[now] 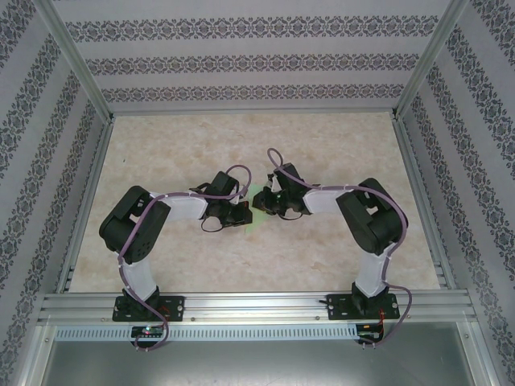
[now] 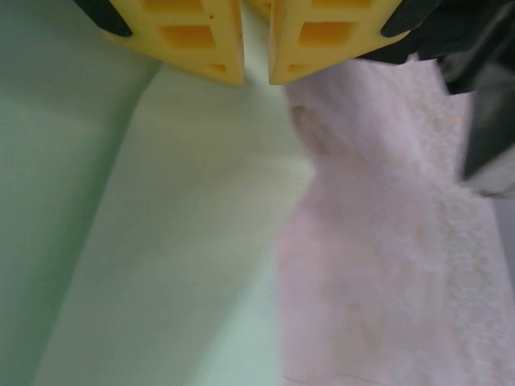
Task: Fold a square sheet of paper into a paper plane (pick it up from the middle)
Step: Fourth fold the wing at the center of the table.
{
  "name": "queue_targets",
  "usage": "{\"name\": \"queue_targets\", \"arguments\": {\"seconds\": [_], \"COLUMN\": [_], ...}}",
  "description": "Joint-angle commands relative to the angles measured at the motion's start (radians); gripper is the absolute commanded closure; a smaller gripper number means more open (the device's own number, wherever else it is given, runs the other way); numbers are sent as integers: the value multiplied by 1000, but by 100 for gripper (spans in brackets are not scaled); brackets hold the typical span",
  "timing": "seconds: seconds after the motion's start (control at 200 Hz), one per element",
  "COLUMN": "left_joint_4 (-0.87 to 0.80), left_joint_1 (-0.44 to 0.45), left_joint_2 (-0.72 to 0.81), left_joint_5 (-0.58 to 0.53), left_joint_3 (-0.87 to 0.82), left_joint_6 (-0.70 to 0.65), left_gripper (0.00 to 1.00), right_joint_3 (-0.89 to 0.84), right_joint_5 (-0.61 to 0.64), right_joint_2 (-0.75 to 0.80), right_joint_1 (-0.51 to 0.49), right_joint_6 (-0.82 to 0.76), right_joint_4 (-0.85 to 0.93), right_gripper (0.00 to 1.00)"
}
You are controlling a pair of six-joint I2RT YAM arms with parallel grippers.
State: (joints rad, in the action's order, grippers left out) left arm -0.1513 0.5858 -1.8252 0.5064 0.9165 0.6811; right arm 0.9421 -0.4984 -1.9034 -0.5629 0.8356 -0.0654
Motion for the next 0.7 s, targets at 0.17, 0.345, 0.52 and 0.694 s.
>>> {"name": "queue_targets", "arguments": {"seconds": [0.17,0.345,0.52,0.694], "left_joint_4": [-210,-225,-223,-222], "left_joint_1": [11,13,17,17], "left_joint_2": [-46,-65,-61,-63], "left_joint_5": [-142,-157,-157,-159], "left_joint_3": [-20,-26,-34,-37], "left_joint_6": [-54,-66,-68,-72], "left_gripper": [99,100,100,100], "right_joint_3": [106,167,192,236], "right_joint_5": [116,154,148,126], "right_joint_2": [-67,-89,-123,-153], "right_joint_1": [38,62,104,140], "right_joint_6": [-28,-53,-65,-83], "right_joint_4": [115,173,144,137], "right_gripper": [84,84,83,83]}}
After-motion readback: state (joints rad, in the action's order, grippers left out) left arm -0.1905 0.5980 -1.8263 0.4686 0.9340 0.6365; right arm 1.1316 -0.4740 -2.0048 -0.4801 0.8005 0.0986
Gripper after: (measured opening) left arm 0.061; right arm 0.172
